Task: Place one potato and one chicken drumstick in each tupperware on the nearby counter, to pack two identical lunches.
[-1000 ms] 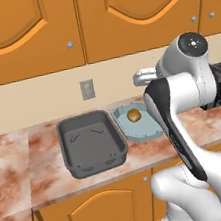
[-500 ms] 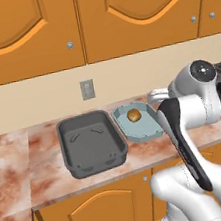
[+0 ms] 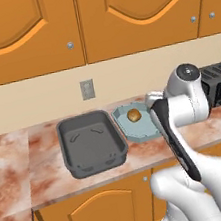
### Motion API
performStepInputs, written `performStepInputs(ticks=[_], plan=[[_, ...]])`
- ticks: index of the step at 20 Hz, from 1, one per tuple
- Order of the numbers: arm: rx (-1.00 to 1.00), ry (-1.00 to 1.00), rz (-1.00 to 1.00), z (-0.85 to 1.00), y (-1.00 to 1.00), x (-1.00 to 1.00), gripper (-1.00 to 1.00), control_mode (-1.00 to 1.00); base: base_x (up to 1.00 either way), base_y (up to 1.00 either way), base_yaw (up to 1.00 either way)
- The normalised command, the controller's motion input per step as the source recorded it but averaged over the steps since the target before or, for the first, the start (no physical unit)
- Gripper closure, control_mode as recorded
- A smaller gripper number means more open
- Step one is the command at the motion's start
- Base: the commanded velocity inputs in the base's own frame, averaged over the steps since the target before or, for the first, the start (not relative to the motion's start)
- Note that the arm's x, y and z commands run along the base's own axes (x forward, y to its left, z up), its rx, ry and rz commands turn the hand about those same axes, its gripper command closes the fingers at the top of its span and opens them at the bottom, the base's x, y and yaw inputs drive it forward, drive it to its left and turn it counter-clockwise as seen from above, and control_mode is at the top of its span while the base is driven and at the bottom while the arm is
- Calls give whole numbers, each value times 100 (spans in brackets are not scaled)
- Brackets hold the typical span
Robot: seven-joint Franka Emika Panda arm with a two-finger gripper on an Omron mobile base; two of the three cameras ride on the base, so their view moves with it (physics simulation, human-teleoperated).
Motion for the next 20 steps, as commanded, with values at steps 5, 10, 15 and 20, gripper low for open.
performStepInputs(ticks=[5, 10, 15, 20], plan=[[13, 19, -28, -8, 0, 22, 100, -100, 0, 0, 0], [10, 2, -24, -46, 0, 22, 100, -100, 0, 0, 0], [7, 0, -15, -76, 0, 33, 100, -100, 0, 0, 0], [10, 0, -7, -52, 0, 39, 100, -100, 0, 0, 0]])
